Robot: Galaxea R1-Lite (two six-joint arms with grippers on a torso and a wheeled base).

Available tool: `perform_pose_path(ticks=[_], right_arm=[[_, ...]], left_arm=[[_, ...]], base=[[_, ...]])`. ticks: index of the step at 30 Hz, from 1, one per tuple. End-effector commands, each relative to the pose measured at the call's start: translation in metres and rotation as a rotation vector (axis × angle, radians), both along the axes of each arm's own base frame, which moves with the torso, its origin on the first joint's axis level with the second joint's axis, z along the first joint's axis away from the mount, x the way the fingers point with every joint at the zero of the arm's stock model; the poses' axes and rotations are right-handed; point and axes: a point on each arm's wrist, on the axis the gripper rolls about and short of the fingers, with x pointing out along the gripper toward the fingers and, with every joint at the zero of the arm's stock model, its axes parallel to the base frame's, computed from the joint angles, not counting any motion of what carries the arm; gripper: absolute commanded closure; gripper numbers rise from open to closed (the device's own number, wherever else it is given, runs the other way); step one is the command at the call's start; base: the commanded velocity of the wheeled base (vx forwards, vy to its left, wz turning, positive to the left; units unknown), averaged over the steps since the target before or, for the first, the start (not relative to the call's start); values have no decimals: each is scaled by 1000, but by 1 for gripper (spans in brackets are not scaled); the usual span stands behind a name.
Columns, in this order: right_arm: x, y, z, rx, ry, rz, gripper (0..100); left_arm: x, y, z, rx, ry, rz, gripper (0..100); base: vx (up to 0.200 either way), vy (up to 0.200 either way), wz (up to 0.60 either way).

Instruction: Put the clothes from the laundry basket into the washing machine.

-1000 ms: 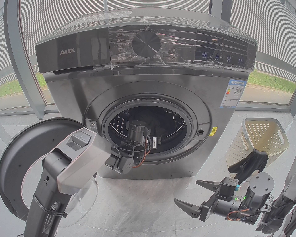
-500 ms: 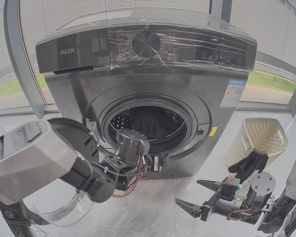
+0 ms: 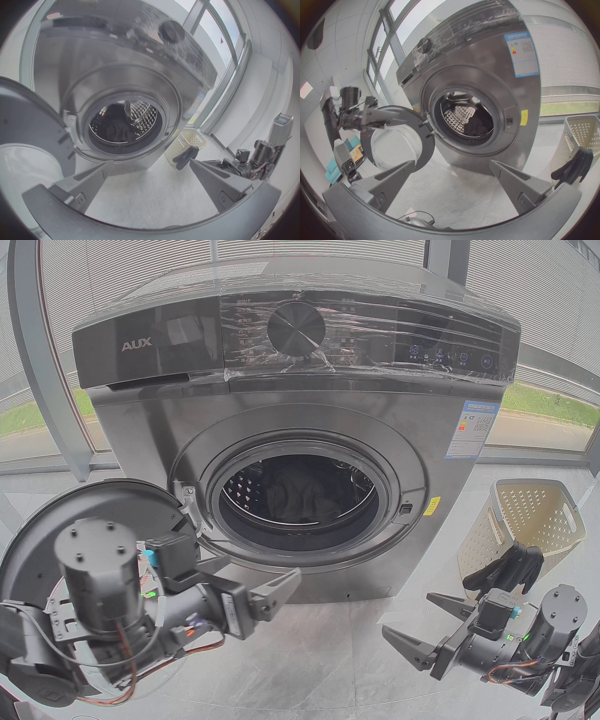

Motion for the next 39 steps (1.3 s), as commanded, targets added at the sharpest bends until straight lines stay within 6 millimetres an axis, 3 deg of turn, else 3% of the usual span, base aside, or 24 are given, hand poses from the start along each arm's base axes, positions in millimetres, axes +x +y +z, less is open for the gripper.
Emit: perform_pose_path(ticks=[1, 6, 13, 15, 16, 22, 30, 39], right_arm=[[-7, -19, 21, 81, -66, -83, 0], [2, -50, 36, 123, -137, -260, 0], [-4, -73, 35, 62, -80, -360, 0], [-4, -73, 35, 62, -80, -360, 0], [-14, -80, 37, 53, -68, -379, 0], [-27, -97, 42, 58, -80, -441, 0], [-47, -112, 39, 27, -49, -507, 0], [-78, -132, 28, -4, -17, -612, 0]], left_arm=[[-40, 43, 14, -83, -63, 4, 0], [-43, 67, 10, -90, -96, 95, 0], [-42, 95, 4, -13, -164, 241, 0], [-42, 95, 4, -13, -164, 241, 0], [-50, 104, -5, -3, -163, 258, 0], [-69, 118, -21, 20, -148, 267, 0], [-75, 131, -26, 39, -160, 352, 0], [-103, 147, -30, 15, -213, 362, 0]], base=[[0, 0, 0], [0, 0, 0], [0, 0, 0], [0, 0, 0], [0, 0, 0], [0, 0, 0], [0, -125, 0], [0, -200, 0]])
